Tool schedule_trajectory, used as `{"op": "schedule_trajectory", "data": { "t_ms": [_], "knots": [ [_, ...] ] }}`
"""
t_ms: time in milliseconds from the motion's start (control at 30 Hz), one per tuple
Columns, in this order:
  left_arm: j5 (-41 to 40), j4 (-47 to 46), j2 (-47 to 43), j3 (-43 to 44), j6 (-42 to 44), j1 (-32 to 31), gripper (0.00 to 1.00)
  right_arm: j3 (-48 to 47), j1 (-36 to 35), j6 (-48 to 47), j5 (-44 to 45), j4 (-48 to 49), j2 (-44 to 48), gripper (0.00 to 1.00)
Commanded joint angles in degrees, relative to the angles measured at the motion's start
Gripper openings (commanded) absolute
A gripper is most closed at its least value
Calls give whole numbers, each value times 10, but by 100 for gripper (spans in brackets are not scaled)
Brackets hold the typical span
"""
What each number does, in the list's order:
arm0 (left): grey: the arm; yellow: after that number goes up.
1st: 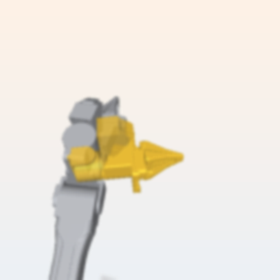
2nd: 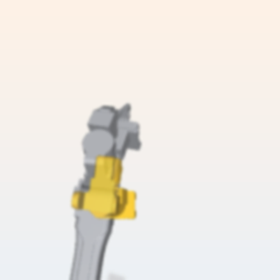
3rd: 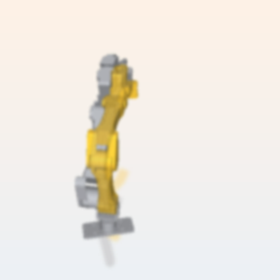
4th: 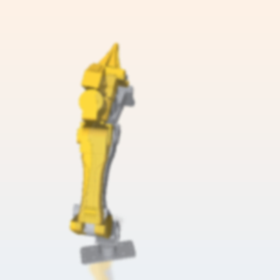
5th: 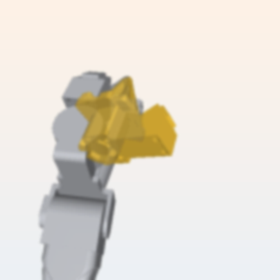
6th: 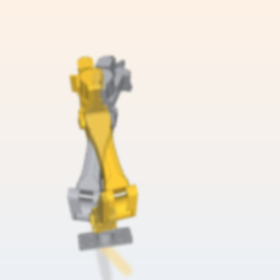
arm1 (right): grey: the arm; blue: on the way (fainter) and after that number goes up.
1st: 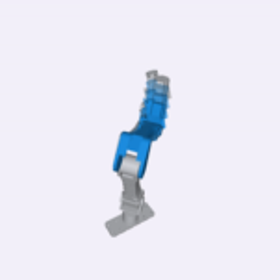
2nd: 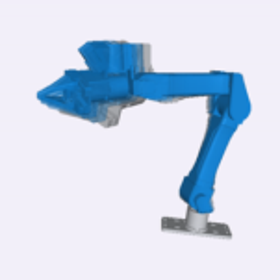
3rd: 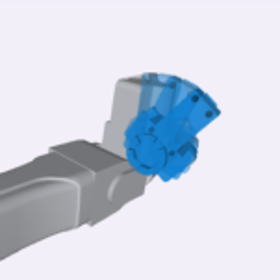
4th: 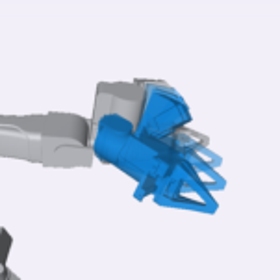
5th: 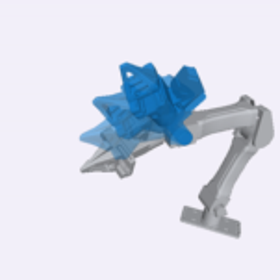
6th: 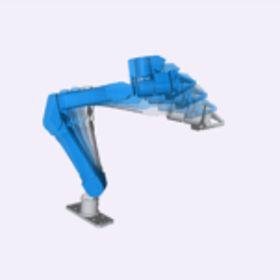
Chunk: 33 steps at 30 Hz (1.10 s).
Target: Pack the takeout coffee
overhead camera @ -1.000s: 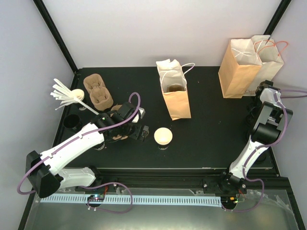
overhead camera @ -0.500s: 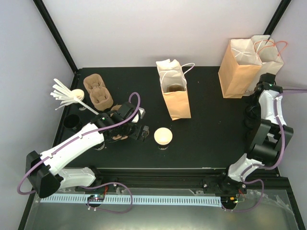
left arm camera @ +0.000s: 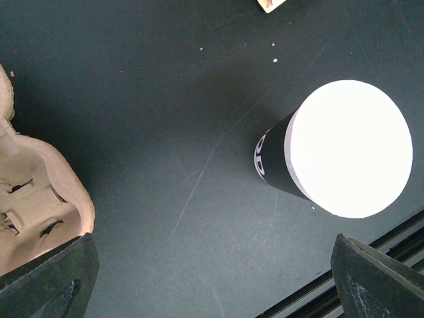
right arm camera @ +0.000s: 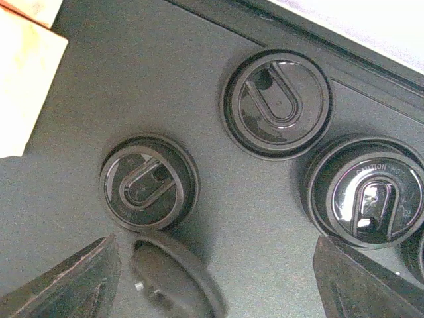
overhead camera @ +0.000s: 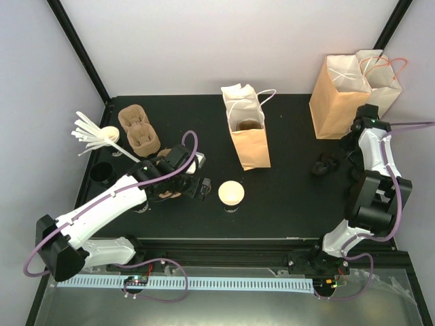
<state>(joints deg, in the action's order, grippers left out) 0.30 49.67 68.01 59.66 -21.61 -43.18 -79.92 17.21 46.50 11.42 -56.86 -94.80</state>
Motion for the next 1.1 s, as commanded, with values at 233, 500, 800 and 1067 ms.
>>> {"op": "schedule_trajectory", "data": {
  "t_ms": [233, 500, 800, 1067],
  "knots": [
    [9, -9, -6, 10, 2, 4, 99, 64, -42, -71, -48, 54, 7, 91],
    [7, -20, -11, -8, -5, 4, 99, 116, -134, -138, -80, 110, -2, 100],
    [-1, -17, -26, -23, -3, 5, 99, 101, -175, -201, -86, 135, -64, 100],
    [8, -26, -21, -30, -3, 5, 99, 88, -185, -204, -42, 142, -101, 99]
  ]
}}
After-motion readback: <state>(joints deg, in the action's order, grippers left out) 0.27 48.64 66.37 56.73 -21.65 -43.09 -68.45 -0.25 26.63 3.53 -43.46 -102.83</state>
